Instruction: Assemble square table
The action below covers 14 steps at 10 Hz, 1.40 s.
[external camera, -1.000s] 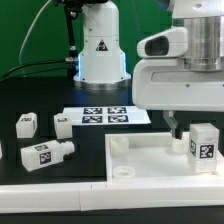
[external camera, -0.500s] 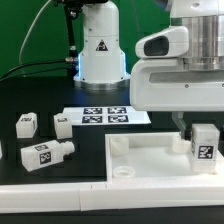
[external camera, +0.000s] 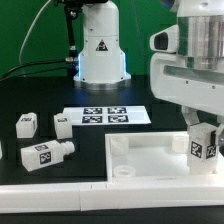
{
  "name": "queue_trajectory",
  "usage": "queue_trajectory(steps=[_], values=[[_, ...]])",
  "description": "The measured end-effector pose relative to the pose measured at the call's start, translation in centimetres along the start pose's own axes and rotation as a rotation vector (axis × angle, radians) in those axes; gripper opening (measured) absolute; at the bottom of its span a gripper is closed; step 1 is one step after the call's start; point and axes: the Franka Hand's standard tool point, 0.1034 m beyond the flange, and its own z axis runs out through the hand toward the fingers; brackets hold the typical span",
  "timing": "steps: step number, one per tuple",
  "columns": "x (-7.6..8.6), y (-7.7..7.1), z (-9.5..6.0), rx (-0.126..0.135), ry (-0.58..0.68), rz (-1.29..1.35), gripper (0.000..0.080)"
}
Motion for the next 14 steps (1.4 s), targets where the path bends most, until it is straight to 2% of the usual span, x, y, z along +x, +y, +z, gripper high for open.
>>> queue_trajectory(steps=[2,3,4,5,6,7,8,11,13,14], values=[[0.31,-0.08,-0.03,0.017,-0.025,0.173,0.0284],[0.28,-0.08,-0.02,0.017,-0.023,0.167,0.0284],[0.24,-0.06,-0.01,0.015,-0.014,0.044,0.0284],[0.03,-0.08,0.03,0.011,-0.001,-0.143,0.0380],[0.11,-0.33,-0.17,0.022,0.002,-0.362,0.0380],[0.33,-0.40,-0.29,0.024,0.000,-0.524,0.0560],[0.34,-0.34,-0.16,0.022,0.001,-0.535,0.0631],[0.63,-0.28,-0.14,0.015,0.012,-0.751,0.0644],[0.04,-0.08,-0.22,-0.018,-0.020,-1.194,0.0649],[-0.03,-0.02,-0.40,-0.021,-0.041,-1.228,0.0649]])
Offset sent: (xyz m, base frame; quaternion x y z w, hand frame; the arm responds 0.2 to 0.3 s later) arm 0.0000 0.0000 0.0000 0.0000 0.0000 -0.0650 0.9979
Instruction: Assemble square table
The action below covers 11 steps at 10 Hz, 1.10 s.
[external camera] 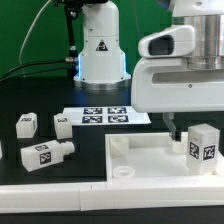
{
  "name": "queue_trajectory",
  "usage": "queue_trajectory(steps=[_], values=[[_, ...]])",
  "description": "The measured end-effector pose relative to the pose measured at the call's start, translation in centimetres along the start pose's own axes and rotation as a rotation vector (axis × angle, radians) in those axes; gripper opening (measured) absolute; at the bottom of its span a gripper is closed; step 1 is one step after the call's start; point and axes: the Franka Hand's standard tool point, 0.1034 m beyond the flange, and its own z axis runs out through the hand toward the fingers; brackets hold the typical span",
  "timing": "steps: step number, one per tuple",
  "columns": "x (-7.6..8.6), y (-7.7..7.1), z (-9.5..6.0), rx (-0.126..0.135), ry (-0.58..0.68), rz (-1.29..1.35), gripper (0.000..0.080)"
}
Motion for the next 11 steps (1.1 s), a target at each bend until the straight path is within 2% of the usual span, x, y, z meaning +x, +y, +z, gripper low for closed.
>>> queue_trajectory(steps=[2,3,4,5,6,7,10,11], values=[[0.13,0.45,-0.07,-0.012,0.006,-0.130,0.0649],[0.11,0.47,-0.03,-0.012,0.006,-0.107,0.0649],[0.10,0.49,0.00,-0.012,0.006,-0.071,0.0526],[0.09,0.52,0.04,-0.013,0.005,-0.057,0.0526],[0.07,0.51,0.09,-0.012,0.005,0.022,0.0387],[0.07,0.51,0.10,-0.012,0.005,0.099,0.0283],[0.06,0.37,0.10,-0.011,0.008,0.337,0.0284],[0.01,0.19,0.12,-0.017,0.009,0.488,0.0284]])
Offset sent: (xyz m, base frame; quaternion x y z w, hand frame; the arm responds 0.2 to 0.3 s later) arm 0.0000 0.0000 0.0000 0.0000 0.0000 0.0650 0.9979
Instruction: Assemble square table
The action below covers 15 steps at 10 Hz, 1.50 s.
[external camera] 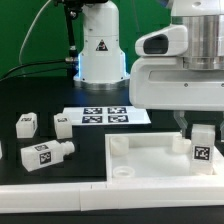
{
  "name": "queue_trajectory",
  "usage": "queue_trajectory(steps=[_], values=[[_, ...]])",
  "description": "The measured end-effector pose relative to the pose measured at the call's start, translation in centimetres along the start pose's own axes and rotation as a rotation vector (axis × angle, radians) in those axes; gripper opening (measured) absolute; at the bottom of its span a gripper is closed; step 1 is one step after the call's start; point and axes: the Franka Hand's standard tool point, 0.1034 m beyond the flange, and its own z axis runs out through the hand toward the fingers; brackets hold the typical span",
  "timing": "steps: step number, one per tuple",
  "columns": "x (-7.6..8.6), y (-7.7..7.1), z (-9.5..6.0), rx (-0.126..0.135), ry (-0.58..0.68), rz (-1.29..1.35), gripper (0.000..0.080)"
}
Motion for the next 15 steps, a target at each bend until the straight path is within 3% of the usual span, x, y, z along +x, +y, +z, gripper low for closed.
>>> queue_trajectory(steps=[3,7,11,15], values=[[0.40,0.13,-0.07,0.037,-0.034,0.560,0.0285],[0.32,0.00,-0.06,0.036,-0.043,0.843,0.0285],[0.49,-0.39,-0.08,0.072,-0.084,1.439,0.0285],[0.62,-0.20,-0.05,0.071,-0.081,1.459,0.0286]])
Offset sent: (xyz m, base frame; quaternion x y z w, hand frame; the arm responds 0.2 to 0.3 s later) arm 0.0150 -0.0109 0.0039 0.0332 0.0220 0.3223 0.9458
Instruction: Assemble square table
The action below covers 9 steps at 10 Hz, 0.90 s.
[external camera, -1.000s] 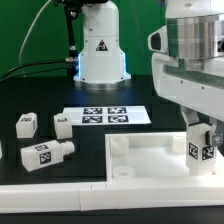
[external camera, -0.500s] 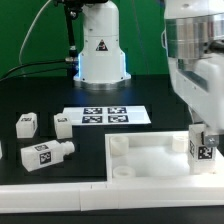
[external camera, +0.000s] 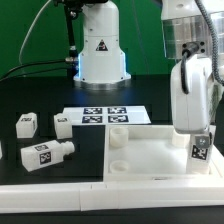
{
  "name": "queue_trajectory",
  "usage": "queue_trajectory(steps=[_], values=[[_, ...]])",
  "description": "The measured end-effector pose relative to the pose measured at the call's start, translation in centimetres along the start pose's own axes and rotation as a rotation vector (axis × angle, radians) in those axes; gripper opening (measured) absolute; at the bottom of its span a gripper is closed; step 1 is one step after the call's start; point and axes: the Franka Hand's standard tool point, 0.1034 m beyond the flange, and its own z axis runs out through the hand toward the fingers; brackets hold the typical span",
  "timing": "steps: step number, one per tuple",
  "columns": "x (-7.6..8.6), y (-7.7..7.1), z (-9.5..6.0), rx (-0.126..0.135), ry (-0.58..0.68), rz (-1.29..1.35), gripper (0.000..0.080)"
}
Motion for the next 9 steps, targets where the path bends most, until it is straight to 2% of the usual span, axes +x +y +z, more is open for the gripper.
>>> queue_trajectory(steps=[2,3,4,5,9], values=[[-0.5,0.1,-0.8,0.006,-0.009,-0.038,0.0535],[-0.8,0.2,-2.1,0.014,-0.023,-0.072,0.0615],[-0.9,0.0,-3.2,0.022,-0.032,-0.097,0.0615],[-0.8,-0.4,-3.3,0.028,-0.033,-0.101,0.0642],[-0.8,-0.1,-2.8,0.023,-0.028,-0.108,0.0649]])
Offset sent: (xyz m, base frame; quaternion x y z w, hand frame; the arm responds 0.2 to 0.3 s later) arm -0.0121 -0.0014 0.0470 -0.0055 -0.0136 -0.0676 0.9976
